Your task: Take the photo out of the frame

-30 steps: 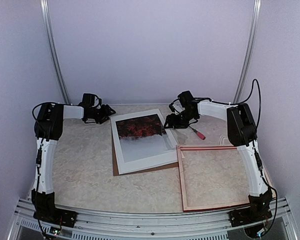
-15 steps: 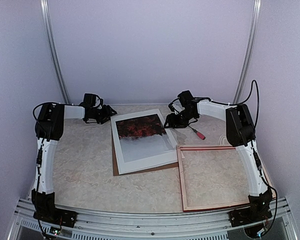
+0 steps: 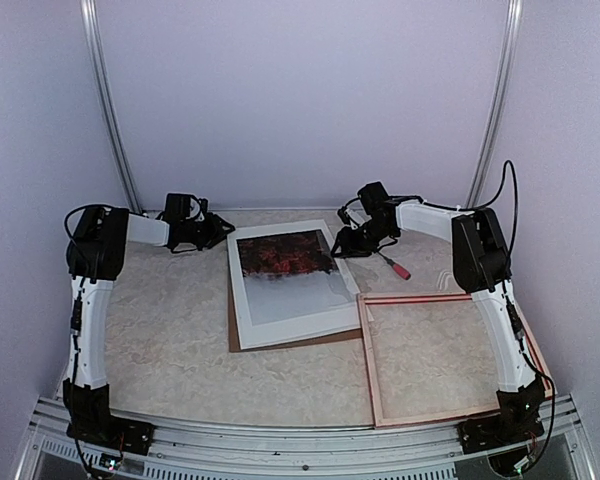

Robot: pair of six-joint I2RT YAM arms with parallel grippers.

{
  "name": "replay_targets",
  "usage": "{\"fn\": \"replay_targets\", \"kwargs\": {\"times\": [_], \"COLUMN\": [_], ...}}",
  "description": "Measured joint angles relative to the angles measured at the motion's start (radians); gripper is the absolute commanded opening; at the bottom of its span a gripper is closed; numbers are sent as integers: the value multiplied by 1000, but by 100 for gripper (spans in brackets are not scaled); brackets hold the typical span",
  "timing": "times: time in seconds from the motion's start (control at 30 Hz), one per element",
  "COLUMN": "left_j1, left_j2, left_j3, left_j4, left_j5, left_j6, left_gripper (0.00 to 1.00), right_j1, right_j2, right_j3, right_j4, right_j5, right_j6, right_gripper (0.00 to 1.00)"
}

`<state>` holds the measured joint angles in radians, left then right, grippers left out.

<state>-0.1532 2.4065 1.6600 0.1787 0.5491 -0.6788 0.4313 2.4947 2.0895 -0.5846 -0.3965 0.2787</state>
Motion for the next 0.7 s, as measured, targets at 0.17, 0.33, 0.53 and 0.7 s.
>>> {"fn": "replay_targets", "kwargs": {"times": [0.17, 0.33, 0.53, 0.7], "left_j1": [-19, -36, -66, -109], "left_j2": [-39, -55, -59, -61], "left_j3": [-10, -10, -10, -9], "left_j4": [6, 28, -17, -116], "left_j5": [-25, -37, -133, -293], "left_j6": [26, 49, 112, 200], "left_gripper": [22, 22, 24, 18], "right_j1": [0, 0, 0, 1], "right_j2": [1, 1, 1, 1], "right_j3": [0, -2, -8, -13], "right_j4": [1, 2, 10, 18], "right_j5": [-12, -18, -30, -46], "right_j6": [0, 0, 0, 1], "right_gripper": [37, 30, 24, 20]}}
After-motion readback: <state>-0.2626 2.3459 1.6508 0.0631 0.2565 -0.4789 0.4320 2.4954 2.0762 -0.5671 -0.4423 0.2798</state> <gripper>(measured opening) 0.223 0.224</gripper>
